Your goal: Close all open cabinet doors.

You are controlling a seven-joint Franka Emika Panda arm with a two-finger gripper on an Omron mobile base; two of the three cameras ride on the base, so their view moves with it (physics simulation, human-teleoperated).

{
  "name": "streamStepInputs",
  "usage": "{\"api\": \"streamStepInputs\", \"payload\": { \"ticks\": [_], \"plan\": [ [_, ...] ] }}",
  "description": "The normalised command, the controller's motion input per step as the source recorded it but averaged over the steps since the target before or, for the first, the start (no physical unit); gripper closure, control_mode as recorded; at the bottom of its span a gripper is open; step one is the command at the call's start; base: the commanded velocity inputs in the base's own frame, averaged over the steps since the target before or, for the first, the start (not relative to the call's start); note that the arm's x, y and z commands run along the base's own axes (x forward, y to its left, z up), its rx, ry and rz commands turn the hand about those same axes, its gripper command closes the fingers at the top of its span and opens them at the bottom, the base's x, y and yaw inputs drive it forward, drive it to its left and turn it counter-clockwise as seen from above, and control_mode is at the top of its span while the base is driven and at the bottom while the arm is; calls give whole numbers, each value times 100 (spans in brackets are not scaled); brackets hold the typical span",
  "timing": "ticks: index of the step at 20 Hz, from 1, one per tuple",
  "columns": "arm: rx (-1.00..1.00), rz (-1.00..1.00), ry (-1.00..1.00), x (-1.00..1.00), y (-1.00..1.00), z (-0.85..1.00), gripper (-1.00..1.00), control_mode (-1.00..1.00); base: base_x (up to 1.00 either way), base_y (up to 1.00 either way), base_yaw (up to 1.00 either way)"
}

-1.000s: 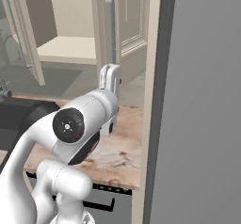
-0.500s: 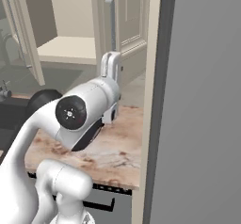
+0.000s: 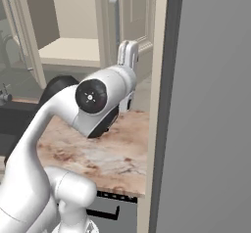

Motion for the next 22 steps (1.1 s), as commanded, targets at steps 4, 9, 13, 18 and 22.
{"api": "streamStepInputs", "payload": {
  "ticks": [4, 9, 13, 18, 22],
  "plan": [
    [2, 0, 0, 60, -2, 0, -100, -100, 0, 0, 0],
    [2, 0, 3, 73, 1, 0, -100, -100, 0, 0, 0],
    [2, 0, 5, 82, 3, 0, -100, -100, 0, 0, 0],
    [3, 0, 0, 70, 27, 0, -100, -100, 0, 0, 0],
    [1, 3, 0, 48, 78, -9, -100, -100, 0, 0, 0]
  ]
}}
